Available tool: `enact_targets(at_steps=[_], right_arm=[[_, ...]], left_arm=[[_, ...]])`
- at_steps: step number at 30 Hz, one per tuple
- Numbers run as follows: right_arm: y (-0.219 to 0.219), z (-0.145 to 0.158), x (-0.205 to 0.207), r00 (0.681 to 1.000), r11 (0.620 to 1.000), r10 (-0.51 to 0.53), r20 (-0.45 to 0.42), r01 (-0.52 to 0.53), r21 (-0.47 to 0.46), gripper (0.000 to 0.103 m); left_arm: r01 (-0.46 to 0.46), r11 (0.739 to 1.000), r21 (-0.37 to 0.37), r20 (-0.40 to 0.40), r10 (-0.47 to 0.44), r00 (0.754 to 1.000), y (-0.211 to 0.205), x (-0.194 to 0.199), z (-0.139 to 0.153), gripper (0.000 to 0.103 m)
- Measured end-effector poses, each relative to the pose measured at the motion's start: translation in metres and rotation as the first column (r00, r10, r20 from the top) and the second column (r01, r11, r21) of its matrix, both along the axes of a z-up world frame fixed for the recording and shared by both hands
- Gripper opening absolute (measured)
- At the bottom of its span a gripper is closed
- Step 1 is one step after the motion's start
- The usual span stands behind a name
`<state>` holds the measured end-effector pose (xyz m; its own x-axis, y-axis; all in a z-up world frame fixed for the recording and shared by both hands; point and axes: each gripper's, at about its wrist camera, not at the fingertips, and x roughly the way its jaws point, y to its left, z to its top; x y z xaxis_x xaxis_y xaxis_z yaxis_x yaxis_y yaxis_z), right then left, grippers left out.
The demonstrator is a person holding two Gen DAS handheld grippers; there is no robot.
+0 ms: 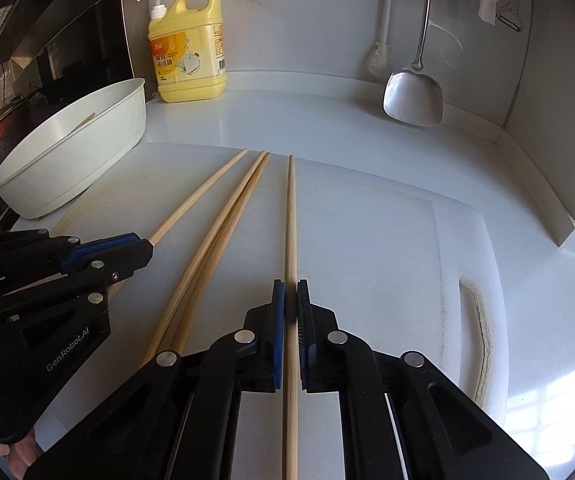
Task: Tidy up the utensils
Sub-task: 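Lift both held chopsticks and carry them over the water basin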
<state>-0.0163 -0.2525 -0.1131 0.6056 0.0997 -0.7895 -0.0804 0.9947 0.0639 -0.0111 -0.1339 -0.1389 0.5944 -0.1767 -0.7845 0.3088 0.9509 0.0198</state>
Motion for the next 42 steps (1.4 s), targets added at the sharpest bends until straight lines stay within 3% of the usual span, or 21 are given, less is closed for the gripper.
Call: enact_targets(at_steps=[6,14,19,24,30,36,42], right_arm=[[-0.015,0.009,-0.013,0.997,0.992,-0.072,0.000,0.072,0.106,0.006],[0.000,0.063,-0.024,0.999,0.989,-0.024,0.024,0.020,0.149,0.006],[0.036,0.106,-0.016,0.996,0.985,0.055,0.072,-0.066,0.162,0.006],[0.093,0.132,0.012,0.983,0.970,0.148,0.112,-0.166,0.176,0.006],[0.169,0.138,0.060,0.974,0.956,0.185,0.133,-0.209,0.204,0.006],[0.227,0.114,0.113,0.989,0.959,0.135,0.055,-0.144,0.244,0.006],[0.257,0.086,0.153,0.996,0.959,0.085,-0.037,-0.072,0.274,0.006]], left_arm=[[-0.033,0.999,-0.031,-0.048,0.031,0.998,0.008,-0.007,0.008,0.007],[-0.102,0.991,-0.083,-0.042,0.099,0.994,0.037,-0.023,0.074,0.007],[-0.197,0.974,-0.115,-0.007,0.197,0.980,0.091,-0.020,0.123,0.007],[-0.301,0.946,-0.122,0.030,0.307,0.951,0.160,-0.007,0.150,0.007],[-0.350,0.929,-0.118,0.015,0.354,0.935,0.235,0.031,0.146,0.007],[-0.324,0.938,-0.124,-0.044,0.321,0.946,0.291,0.087,0.121,0.007],[-0.271,0.956,-0.108,-0.115,0.259,0.959,0.309,0.130,0.094,0.007]])
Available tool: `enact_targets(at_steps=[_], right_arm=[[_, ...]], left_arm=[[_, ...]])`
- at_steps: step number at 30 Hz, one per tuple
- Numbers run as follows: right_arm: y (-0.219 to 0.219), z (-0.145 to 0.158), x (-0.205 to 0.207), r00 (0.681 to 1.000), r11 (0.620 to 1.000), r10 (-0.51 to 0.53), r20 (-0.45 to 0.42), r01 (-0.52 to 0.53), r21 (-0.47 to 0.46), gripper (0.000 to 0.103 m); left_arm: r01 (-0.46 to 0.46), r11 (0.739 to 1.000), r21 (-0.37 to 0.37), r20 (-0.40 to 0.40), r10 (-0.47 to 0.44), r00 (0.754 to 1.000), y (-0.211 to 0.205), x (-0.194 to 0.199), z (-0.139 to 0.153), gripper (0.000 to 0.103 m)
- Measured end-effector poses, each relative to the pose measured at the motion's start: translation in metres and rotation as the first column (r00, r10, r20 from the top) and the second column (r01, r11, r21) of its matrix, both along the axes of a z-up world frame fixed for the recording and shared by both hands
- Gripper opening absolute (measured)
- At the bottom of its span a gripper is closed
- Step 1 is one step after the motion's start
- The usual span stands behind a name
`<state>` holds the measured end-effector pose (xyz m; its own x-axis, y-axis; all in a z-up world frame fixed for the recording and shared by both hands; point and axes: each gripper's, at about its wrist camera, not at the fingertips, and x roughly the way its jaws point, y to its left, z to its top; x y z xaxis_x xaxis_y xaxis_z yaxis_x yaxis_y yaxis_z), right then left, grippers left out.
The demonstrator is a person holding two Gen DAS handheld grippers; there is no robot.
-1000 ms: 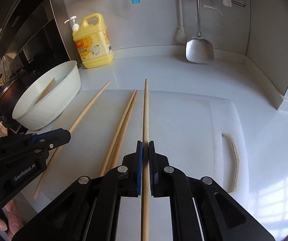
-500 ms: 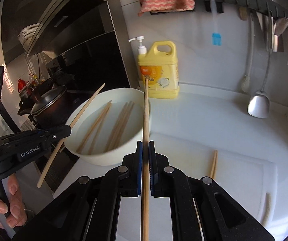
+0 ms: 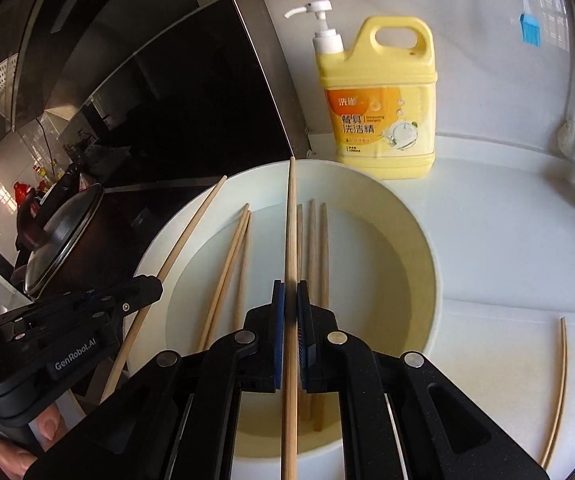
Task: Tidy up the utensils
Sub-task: 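Lift both held chopsticks and carry them over the water basin, then open both tools to drop the chopsticks into the basin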
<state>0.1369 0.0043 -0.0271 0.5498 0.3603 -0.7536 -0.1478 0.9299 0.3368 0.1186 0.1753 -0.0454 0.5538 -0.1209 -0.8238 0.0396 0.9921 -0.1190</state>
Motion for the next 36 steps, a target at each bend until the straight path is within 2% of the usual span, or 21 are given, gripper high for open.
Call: enact_targets(at_steps=[12,22,23,25,27,29,32,36], right_arm=[[0.020,-0.039,0.046,0.989,1.000,0.020,-0.145,-0.021,-0.004,0.006],[0.022,-0.050,0.057,0.981,0.999,0.032,-0.193,-0.039,-0.031,0.006],[0.022,-0.049,0.057,0.982,0.998,0.026,-0.185,-0.035,-0.044,0.008],[0.020,-0.045,0.056,0.985,0.998,0.018,-0.170,-0.029,-0.057,0.013],[0.017,-0.040,0.055,0.988,0.998,0.002,-0.153,-0.013,-0.069,0.027],[0.011,-0.037,0.053,0.990,0.997,-0.009,-0.141,-0.001,-0.072,0.031],[0.004,-0.033,0.050,0.991,0.997,-0.021,-0.132,0.012,-0.071,0.040],[-0.001,-0.029,0.041,0.992,0.998,-0.026,-0.123,0.018,-0.066,0.049]], left_arm=[[-0.003,1.000,-0.030,-0.104,0.000,0.995,0.004,0.038,-0.041,0.007],[-0.030,0.999,-0.035,-0.138,0.025,0.990,0.005,0.048,-0.053,0.008],[-0.033,0.999,-0.032,-0.138,0.028,0.990,0.006,0.048,-0.053,0.012],[-0.039,0.999,-0.014,-0.131,0.036,0.991,0.005,0.047,-0.049,0.031],[-0.049,0.999,-0.007,-0.109,0.048,0.993,0.008,0.044,-0.043,0.061],[-0.062,0.998,-0.004,-0.092,0.062,0.994,0.011,0.041,-0.037,0.073],[-0.064,0.998,0.006,-0.083,0.064,0.994,0.013,0.038,-0.030,0.075],[-0.075,0.997,0.023,-0.082,0.076,0.994,0.018,0.033,-0.026,0.085]])
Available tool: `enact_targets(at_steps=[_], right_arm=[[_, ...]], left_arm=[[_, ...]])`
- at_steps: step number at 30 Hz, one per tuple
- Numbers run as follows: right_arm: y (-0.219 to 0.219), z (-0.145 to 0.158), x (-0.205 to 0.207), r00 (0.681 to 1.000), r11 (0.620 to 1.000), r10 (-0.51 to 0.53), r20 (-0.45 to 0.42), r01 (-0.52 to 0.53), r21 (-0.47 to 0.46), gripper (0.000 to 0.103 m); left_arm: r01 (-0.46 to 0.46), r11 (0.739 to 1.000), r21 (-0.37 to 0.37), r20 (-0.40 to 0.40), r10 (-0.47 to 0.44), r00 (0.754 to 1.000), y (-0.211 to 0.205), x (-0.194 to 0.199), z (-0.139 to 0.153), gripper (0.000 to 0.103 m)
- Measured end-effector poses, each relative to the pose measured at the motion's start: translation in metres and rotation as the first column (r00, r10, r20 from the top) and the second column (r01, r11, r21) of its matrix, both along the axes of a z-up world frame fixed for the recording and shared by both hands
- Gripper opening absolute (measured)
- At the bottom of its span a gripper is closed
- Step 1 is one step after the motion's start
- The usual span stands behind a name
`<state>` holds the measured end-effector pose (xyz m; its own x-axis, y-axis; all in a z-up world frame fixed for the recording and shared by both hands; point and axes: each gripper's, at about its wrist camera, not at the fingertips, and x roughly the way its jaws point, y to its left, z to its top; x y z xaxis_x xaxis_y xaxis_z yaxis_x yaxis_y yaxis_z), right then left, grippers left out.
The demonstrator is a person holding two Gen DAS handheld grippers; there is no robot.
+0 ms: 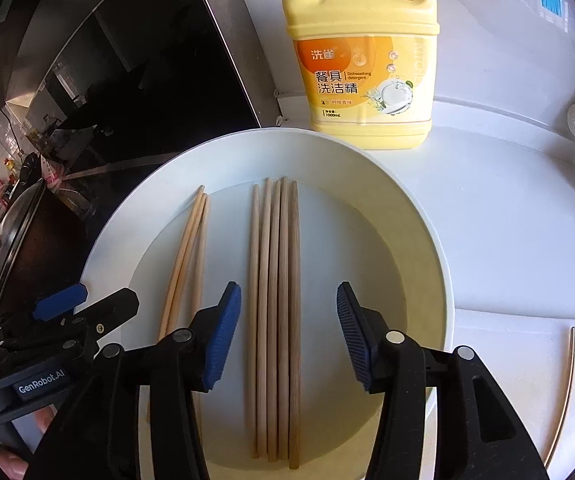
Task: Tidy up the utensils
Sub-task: 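Open both tools to drop the chopsticks into the basin, then raise both open tools away from the basin toward the cutting board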
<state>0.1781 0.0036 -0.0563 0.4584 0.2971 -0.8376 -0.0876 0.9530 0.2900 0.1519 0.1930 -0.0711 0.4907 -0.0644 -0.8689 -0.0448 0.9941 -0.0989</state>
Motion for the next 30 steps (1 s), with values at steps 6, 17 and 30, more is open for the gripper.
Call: enact_targets(at_steps=[6,17,30], right_arm=[[0.000,0.007,-0.012,1.000,1.000,0.007,0.017,-0.007,0.003,0.052],[0.000,0.022,-0.035,0.998,1.000,-0.028,0.048,0.029,-0.011,0.054],[-0.030,0.044,-0.095,0.985,0.991,-0.136,0.109,0.136,0.004,0.058]], left_arm=[[0.006,1.000,0.017,-0.010,-0.006,1.000,0.001,-0.009,0.002,0.087],[0.051,0.999,0.011,-0.009,-0.051,0.999,0.003,-0.022,0.007,0.087],[0.165,0.986,0.022,0.055,-0.166,0.985,-0.026,-0.048,0.029,0.088]])
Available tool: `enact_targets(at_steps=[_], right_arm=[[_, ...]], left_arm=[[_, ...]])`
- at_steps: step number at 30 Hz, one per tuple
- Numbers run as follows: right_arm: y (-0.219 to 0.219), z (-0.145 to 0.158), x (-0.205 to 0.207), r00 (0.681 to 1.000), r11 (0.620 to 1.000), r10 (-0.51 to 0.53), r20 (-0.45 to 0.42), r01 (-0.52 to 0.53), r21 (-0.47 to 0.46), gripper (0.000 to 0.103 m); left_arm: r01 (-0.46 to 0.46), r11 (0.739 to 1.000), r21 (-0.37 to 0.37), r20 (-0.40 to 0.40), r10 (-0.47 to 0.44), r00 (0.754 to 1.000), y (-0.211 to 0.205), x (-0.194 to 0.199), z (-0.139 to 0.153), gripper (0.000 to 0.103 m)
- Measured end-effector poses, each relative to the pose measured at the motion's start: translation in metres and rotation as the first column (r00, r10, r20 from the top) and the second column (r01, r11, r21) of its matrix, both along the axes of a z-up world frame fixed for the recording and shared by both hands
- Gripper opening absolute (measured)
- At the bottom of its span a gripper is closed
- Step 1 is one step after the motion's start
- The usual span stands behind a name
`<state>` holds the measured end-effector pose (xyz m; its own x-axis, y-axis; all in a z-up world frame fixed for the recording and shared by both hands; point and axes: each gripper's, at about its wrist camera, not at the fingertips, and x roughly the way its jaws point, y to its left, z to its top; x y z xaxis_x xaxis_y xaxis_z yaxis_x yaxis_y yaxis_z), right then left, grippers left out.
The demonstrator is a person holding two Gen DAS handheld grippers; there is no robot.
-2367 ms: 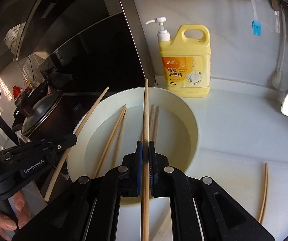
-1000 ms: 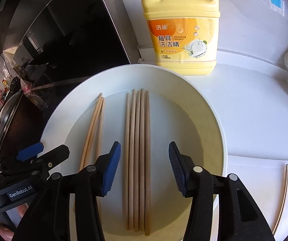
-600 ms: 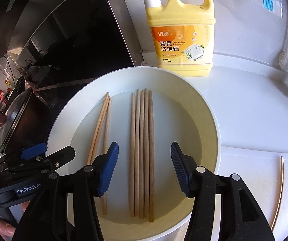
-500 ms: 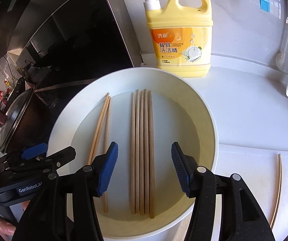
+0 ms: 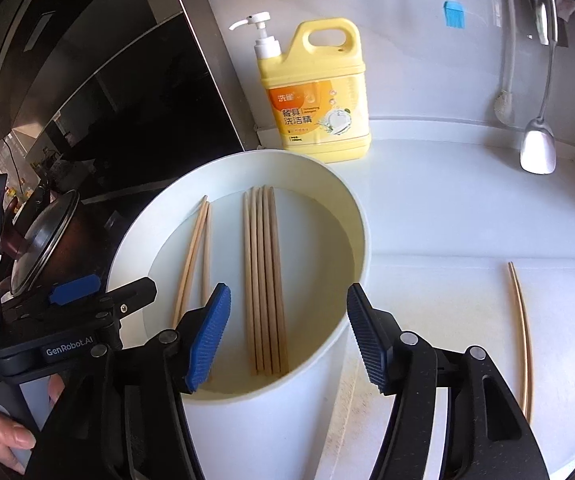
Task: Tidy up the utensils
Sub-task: 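Raise both open tools away from the basin toward the cutting board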
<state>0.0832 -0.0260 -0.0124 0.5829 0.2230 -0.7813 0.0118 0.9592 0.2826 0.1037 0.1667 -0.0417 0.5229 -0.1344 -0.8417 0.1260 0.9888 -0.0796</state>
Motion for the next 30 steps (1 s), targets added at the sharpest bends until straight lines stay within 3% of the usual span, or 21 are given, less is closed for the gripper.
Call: enact_targets(at_steps=[7,13,22,30], right_arm=[[-0.056,0.001,-0.049,0.995,0.994,-0.103,0.009,0.103,-0.034,0.064],[-0.123,-0.009,-0.097,0.983,0.981,-0.185,-0.009,0.184,-0.058,0.064],[-0.213,-0.033,-0.150,0.985,0.985,-0.171,-0.021,0.170,-0.040,0.066],[-0.245,-0.061,-0.149,0.985,0.985,-0.171,-0.019,0.171,-0.025,0.066]], left_arm=[[0.067,0.996,-0.064,0.031,-0.065,0.997,-0.047,-0.023,0.015,0.091],[0.102,0.992,-0.069,0.031,-0.100,0.995,-0.103,-0.049,0.010,0.092],[0.025,0.998,-0.066,-0.008,-0.026,1.000,-0.173,-0.106,-0.026,0.092],[-0.037,0.999,-0.035,0.017,0.037,0.999,-0.199,-0.123,-0.049,0.093]])
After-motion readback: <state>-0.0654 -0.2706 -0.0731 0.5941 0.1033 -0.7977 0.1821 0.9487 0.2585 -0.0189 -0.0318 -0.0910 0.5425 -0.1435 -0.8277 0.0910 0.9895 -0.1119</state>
